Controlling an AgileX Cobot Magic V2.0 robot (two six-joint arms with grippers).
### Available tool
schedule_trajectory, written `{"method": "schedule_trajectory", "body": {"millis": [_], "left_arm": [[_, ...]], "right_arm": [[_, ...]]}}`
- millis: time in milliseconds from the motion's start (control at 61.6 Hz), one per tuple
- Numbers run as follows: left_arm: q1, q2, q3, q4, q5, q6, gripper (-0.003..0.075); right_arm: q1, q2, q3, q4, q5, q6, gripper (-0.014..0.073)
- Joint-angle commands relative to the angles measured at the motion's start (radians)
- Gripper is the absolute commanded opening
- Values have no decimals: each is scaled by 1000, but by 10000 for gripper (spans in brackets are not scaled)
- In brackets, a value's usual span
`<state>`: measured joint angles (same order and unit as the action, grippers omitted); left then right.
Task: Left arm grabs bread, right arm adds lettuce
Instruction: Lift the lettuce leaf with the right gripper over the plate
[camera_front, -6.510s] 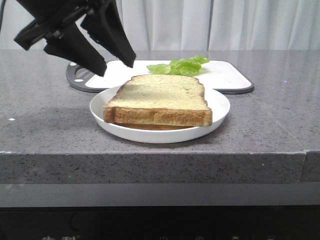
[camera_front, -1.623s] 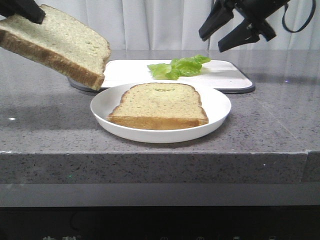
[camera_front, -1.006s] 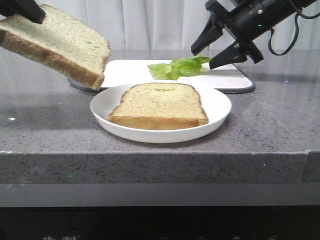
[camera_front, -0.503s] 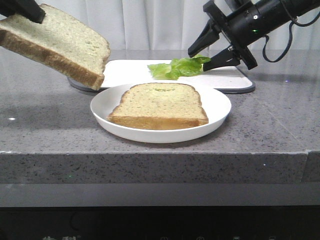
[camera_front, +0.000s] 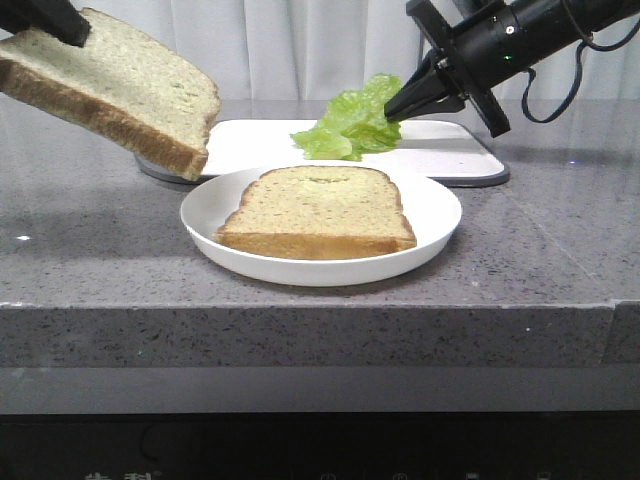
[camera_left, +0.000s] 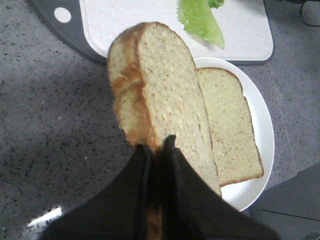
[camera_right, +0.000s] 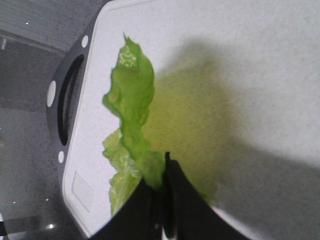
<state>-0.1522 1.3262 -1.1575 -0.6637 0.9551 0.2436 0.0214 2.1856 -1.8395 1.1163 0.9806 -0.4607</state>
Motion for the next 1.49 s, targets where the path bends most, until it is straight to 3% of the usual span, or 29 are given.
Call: {"method": "schedule_trajectory", "body": {"millis": [0,195,747,974,1136,1477], "left_arm": [[3,-36,-27,-45,-37,0,-19],[3,-36,-27,-45,-42,0,-19],[3,-36,-27,-43,-73,0,-19],[3,-36,-27,-43,-76,0,-19],[3,-36,-27,-43,-92,0,-19],[3,-36,-27,-41,-101,0,-19]], "right_arm": [[-4,-75,-45,86,46,-8,-58],[-4,-121,-111,86,167,35,-58],[-16,-352,-91,83,352,35,-58],[-15,-568,143,100,334,-44,-58],[-15,-724,398,200,296,-138,-58],[-13,-813,748,291,302,-228,-58]]}}
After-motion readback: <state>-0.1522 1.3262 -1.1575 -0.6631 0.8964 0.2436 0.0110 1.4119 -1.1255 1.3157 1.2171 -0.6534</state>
